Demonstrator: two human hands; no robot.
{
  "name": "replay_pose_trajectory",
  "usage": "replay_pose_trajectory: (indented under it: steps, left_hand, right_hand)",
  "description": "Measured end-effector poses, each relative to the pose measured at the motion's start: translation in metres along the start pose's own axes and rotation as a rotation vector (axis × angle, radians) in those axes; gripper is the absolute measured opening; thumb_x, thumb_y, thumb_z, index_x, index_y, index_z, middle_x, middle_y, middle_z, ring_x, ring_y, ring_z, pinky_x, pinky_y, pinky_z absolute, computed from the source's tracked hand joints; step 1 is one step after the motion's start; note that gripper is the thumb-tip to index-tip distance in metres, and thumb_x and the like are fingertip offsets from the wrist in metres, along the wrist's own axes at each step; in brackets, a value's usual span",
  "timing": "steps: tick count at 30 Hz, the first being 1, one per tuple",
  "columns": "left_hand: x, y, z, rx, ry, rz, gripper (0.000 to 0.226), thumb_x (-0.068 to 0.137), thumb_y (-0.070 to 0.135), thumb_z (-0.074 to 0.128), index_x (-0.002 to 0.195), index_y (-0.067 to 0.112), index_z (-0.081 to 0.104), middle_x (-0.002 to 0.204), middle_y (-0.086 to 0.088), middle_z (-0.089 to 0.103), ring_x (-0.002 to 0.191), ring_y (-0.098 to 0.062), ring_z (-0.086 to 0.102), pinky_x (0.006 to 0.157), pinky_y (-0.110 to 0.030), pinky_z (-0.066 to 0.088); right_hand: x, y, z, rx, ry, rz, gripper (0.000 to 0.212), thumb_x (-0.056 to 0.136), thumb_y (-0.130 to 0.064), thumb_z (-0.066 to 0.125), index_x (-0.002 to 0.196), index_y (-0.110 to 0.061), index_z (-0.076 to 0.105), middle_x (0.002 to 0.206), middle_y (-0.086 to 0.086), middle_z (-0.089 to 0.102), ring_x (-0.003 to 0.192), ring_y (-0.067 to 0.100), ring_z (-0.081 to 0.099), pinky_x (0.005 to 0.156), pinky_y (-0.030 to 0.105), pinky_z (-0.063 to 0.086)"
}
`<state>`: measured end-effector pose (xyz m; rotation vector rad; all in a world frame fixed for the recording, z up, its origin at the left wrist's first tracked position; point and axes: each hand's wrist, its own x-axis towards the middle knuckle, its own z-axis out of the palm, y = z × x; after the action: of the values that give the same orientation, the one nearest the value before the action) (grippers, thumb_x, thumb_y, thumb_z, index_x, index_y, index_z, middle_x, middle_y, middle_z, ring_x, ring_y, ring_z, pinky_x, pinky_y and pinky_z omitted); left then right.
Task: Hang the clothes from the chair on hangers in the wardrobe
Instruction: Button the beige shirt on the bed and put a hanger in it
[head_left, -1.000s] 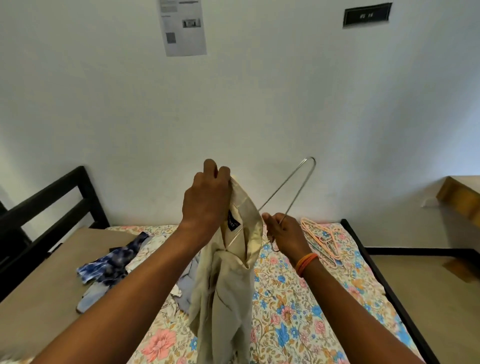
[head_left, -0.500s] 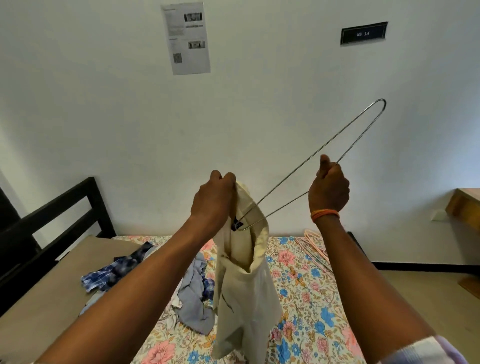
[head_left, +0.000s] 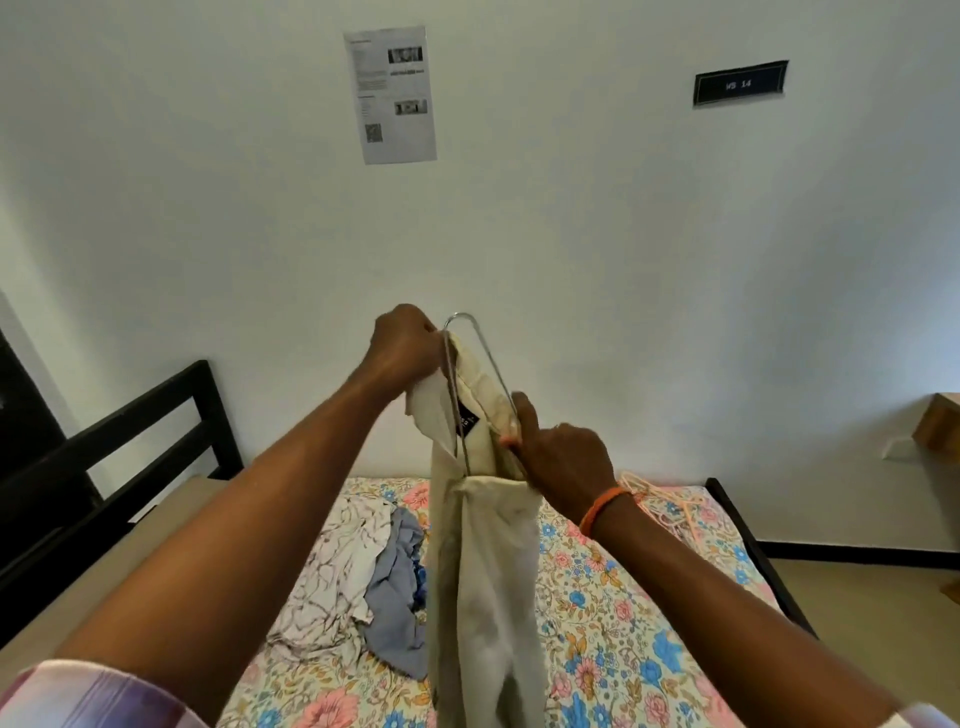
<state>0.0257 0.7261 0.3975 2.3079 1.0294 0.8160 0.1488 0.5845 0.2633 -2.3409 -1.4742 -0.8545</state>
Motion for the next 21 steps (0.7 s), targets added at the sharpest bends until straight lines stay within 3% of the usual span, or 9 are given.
replay_pose_trajectory:
  steps: [2,5,7,10,12,14,17,19,21]
  left_hand:
    - [0.009,-0.009,-0.013,-0.08,-0.065,-0.018,0.013,0.09,0.013,0.067,0.091,0.003,0.074,0.097,-0.014,0.07,0.083,-0.024,0.064,0.069,-0.032,0.052]
    - [0.018,-0.016,-0.027,-0.186,-0.099,0.023,0.016,0.086,0.018,0.075,0.09,0.003,0.076,0.09,-0.012,0.072,0.088,-0.026,0.068,0.079,-0.037,0.058]
    - [0.014,-0.013,-0.028,-0.088,-0.103,0.164,0.014,0.087,0.019,0.074,0.091,0.006,0.077,0.089,-0.006,0.072,0.086,-0.017,0.065,0.073,-0.025,0.051]
    - [-0.004,-0.001,-0.014,0.075,-0.179,0.412,0.01,0.088,0.019,0.073,0.093,0.013,0.078,0.091,0.001,0.072,0.079,-0.001,0.059,0.064,-0.002,0.037]
    - [-0.014,0.005,0.001,0.101,-0.243,0.524,0.009,0.089,0.019,0.071,0.094,0.013,0.077,0.092,0.003,0.073,0.08,0.0,0.06,0.066,-0.001,0.037]
    - [-0.02,0.008,0.01,0.104,-0.264,0.61,0.008,0.091,0.017,0.069,0.093,0.013,0.076,0.091,0.004,0.072,0.081,-0.002,0.061,0.068,-0.004,0.038]
    - [-0.025,0.01,0.012,0.066,-0.262,0.722,0.008,0.092,0.015,0.067,0.092,0.015,0.075,0.087,0.008,0.07,0.079,0.001,0.06,0.069,-0.009,0.039]
    - [-0.029,0.014,0.012,-0.001,-0.27,0.751,0.007,0.09,0.013,0.069,0.091,0.015,0.075,0.086,0.009,0.07,0.079,0.0,0.061,0.069,-0.009,0.039]
    - [-0.035,0.017,0.01,-0.081,-0.318,0.753,0.006,0.089,0.012,0.071,0.092,0.013,0.076,0.089,0.006,0.073,0.082,-0.003,0.065,0.068,-0.009,0.042]
  right_hand:
    - [-0.006,0.006,0.002,-0.051,-0.015,-0.104,0.068,0.097,-0.056,0.042,0.142,-0.006,0.052,0.038,-0.001,0.046,0.026,0.019,0.038,0.04,0.02,0.01]
    - [-0.012,0.014,0.014,-0.142,-0.034,-0.221,0.078,0.073,-0.053,0.081,0.133,-0.007,0.062,0.033,0.0,0.045,0.023,0.021,0.036,0.046,0.018,0.001]
    - [-0.016,0.016,0.018,-0.186,-0.036,-0.244,0.078,0.066,-0.052,0.088,0.127,-0.009,0.067,0.033,0.0,0.045,0.022,0.02,0.036,0.046,0.017,0.003]
    - [-0.011,0.007,0.002,-0.222,-0.101,-0.234,0.076,0.075,-0.052,0.082,0.136,-0.013,0.06,0.039,0.001,0.05,0.026,0.02,0.031,0.045,0.018,0.005]
    - [-0.004,-0.001,-0.009,-0.256,-0.198,-0.277,0.078,0.095,-0.052,0.058,0.156,-0.015,0.027,0.062,0.006,0.064,0.039,0.021,0.031,0.044,0.026,0.01]
    - [0.002,0.0,-0.011,-0.199,-0.258,-0.201,0.079,0.101,-0.057,0.037,0.158,-0.016,0.002,0.07,0.005,0.06,0.046,0.022,0.031,0.046,0.03,0.02]
    - [0.009,0.005,-0.016,-0.168,-0.284,-0.146,0.084,0.098,-0.065,0.032,0.158,-0.02,-0.004,0.058,0.002,0.038,0.047,0.021,0.034,0.051,0.031,0.032]
    - [0.007,0.006,-0.018,-0.137,-0.322,-0.156,0.093,0.093,-0.069,0.04,0.158,-0.018,-0.005,0.066,0.004,0.05,0.054,0.025,0.047,0.055,0.032,0.034]
    - [0.01,0.014,-0.02,-0.077,-0.361,-0.134,0.102,0.085,-0.072,0.051,0.156,-0.013,0.007,0.089,0.008,0.065,0.075,0.029,0.063,0.06,0.032,0.036]
